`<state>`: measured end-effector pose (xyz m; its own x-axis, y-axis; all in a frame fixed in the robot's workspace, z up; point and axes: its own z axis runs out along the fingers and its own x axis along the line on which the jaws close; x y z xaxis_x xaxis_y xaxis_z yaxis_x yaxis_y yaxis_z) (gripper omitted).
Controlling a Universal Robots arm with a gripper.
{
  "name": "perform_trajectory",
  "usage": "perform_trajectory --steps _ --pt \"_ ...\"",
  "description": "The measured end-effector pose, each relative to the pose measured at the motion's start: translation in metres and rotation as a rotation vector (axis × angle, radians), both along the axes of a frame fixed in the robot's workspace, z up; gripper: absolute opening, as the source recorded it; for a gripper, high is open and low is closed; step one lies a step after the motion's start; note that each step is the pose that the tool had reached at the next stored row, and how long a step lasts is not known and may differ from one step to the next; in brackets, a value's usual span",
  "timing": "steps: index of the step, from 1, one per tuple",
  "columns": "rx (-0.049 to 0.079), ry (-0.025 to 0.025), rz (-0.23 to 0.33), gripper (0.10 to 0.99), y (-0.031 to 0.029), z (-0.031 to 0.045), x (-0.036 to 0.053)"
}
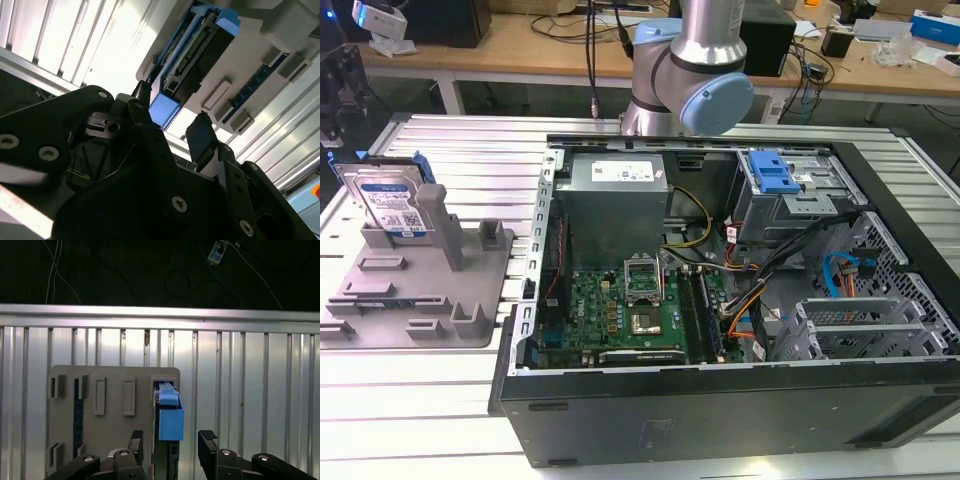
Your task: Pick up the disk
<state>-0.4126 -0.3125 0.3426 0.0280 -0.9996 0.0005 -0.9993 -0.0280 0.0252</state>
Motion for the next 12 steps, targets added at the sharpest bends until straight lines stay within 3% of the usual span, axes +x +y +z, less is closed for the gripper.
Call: perform_trajectory --steps 12 --pt "0.000 0.0000 0.004 0.557 0.0000 -0.0036 -0.0030"
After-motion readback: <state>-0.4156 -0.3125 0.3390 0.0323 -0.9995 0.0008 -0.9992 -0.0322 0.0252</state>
